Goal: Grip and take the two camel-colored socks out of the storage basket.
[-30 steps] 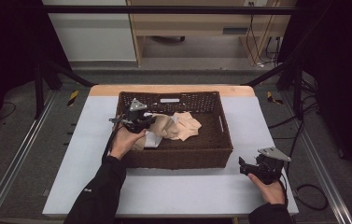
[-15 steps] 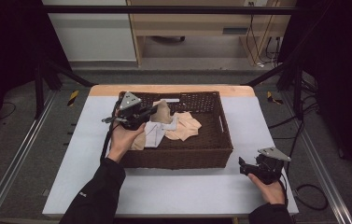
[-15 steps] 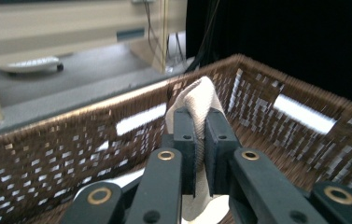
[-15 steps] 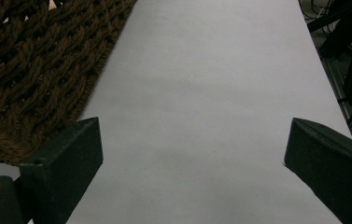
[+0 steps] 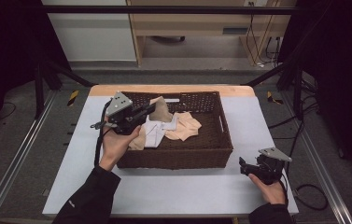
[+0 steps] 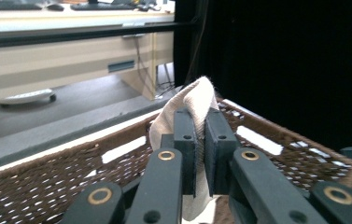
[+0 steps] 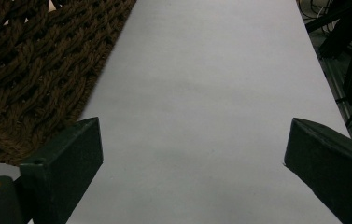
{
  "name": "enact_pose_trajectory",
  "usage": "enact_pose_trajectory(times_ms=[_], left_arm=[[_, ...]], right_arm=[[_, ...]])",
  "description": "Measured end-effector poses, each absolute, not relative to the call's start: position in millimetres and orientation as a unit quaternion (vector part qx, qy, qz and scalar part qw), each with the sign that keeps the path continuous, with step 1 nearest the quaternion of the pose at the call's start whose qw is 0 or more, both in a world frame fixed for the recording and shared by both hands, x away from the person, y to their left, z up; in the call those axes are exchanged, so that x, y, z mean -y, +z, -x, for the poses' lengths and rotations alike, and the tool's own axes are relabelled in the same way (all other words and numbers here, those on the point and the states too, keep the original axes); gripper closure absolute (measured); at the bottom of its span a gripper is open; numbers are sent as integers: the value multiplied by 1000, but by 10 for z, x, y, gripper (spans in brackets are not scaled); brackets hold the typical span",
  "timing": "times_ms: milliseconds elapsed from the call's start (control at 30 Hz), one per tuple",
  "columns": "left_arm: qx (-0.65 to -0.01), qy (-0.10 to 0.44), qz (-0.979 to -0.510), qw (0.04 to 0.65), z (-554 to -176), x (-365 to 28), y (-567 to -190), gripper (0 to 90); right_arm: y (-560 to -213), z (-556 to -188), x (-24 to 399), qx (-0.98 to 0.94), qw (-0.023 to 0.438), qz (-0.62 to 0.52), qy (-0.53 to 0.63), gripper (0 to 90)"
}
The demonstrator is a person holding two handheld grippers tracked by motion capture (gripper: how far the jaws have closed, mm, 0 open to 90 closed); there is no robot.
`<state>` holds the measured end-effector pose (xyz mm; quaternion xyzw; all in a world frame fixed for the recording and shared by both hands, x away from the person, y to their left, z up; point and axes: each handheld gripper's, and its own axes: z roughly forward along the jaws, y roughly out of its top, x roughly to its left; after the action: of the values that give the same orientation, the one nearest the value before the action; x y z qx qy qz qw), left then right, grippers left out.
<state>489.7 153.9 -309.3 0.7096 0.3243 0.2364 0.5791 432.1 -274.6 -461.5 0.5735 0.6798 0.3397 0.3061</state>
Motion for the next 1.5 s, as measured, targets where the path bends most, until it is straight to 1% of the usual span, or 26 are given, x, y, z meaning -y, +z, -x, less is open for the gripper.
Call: enact_pose_trajectory(times_ms=[433, 733, 933, 1100, 1233, 1400, 1433, 1500], left_arm=[[-274, 228, -711, 606, -4324, -1629, -2931, 847], [-255, 219, -717, 610, -4032, -1697, -2984, 847], [-244, 201, -730, 606, -3825, -1702, -3124, 847], [-243, 194, -740, 596, -3748, -1700, -3230, 847], [-245, 186, -757, 577, -3700, -1678, -3389, 847], [-257, 163, -776, 552, -3700, -1654, -3638, 847], [-257, 163, -776, 552, -3700, -1654, -3638, 847], [-267, 148, -787, 537, -3705, -1649, -3803, 847]], right_arm=[[-4604, -4300, 2765, -677, 307, -575, 342, 48], [-4599, -4289, 2773, -676, 307, -576, 344, 48], [-4595, -4278, 2770, -674, 304, -577, 345, 49], [-4599, -4278, 2771, -675, 306, -577, 344, 49], [-4594, -4273, 2767, -675, 306, -577, 345, 48], [-4595, -4271, 2762, -675, 306, -576, 345, 50], [-4595, -4271, 2762, -675, 306, -576, 345, 50], [-4597, -4272, 2761, -676, 306, -576, 344, 50]])
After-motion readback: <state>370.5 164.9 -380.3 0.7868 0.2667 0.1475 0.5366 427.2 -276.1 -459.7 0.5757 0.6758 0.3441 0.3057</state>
